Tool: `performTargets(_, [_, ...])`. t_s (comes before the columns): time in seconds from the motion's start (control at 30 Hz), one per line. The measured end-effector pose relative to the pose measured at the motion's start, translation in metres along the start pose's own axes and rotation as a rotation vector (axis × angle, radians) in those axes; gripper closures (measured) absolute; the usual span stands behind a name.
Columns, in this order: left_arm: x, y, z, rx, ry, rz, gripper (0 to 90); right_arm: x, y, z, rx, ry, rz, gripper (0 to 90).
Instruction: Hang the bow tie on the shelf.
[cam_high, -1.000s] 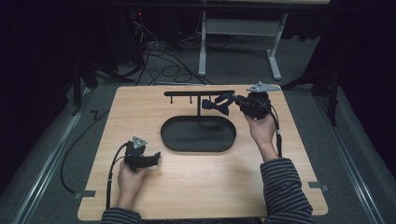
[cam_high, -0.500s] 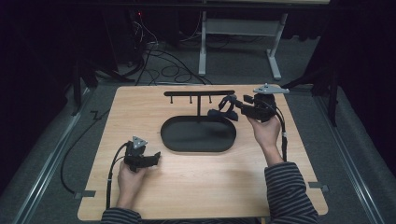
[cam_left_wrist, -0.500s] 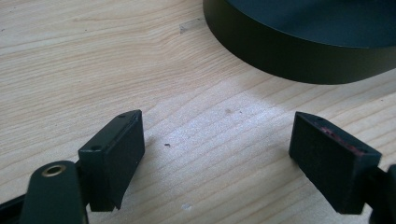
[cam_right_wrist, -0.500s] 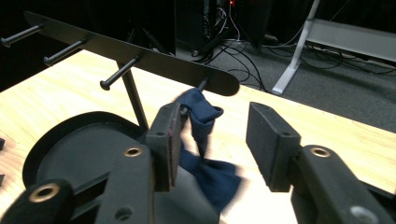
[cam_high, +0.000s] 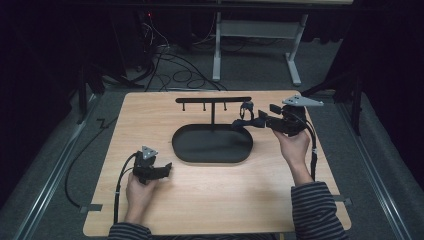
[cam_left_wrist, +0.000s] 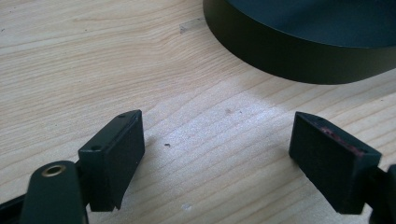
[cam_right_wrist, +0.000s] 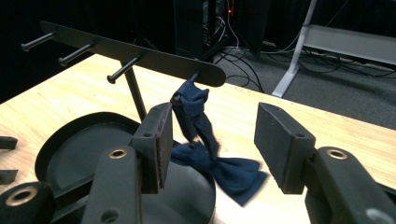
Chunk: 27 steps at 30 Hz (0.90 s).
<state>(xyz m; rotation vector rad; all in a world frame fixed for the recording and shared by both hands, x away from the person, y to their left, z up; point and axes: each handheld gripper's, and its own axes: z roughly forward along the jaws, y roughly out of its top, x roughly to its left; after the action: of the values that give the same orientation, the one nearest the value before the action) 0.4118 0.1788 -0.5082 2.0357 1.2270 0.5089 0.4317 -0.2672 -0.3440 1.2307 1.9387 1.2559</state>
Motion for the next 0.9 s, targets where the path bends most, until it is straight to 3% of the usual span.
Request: performTargets(0.9, [0.000,0.000,0.000,0.000,0.000,0.000,18.6,-0.005,-0.033,-0.054,-0.037,-0.019,0.010,45.4])
